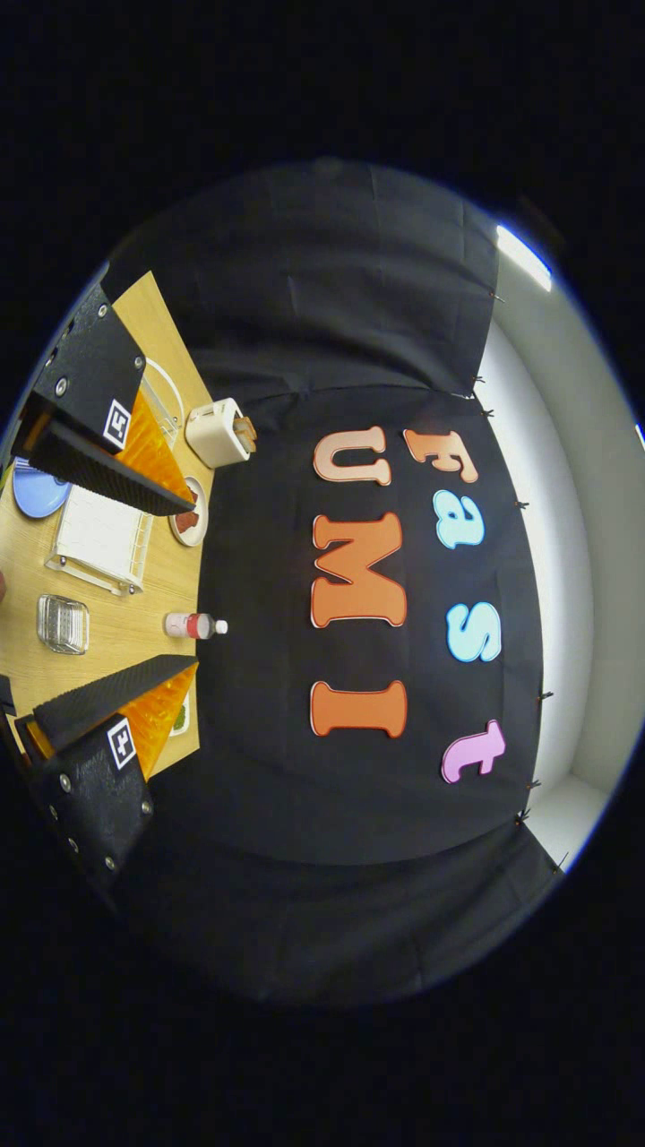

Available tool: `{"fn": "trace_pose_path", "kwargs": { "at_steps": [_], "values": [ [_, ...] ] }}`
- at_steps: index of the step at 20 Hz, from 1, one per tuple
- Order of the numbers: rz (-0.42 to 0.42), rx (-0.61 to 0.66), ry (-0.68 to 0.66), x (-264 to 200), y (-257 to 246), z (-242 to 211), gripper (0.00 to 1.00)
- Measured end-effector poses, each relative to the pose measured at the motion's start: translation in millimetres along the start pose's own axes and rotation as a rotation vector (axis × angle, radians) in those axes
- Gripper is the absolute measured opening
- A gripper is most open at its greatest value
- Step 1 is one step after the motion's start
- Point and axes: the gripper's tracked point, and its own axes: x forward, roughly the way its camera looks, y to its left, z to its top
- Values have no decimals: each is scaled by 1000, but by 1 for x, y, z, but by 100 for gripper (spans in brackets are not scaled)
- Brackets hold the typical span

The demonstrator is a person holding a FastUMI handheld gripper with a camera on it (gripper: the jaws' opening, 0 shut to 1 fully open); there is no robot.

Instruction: Take the plate from the dish rack, then take the spoon from the basket and place it into the plate.

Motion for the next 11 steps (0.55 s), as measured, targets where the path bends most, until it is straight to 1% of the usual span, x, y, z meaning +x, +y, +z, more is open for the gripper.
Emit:
{"fn": "trace_pose_path", "kwargs": {
  "at_steps": [3, 5, 11],
  "values": [
    [-13, -14, -57, -5, -5, 25, 93],
    [-23, -25, -85, -4, -7, 34, 93],
    [-51, -30, -107, 0, -11, 36, 94]
  ]
}}
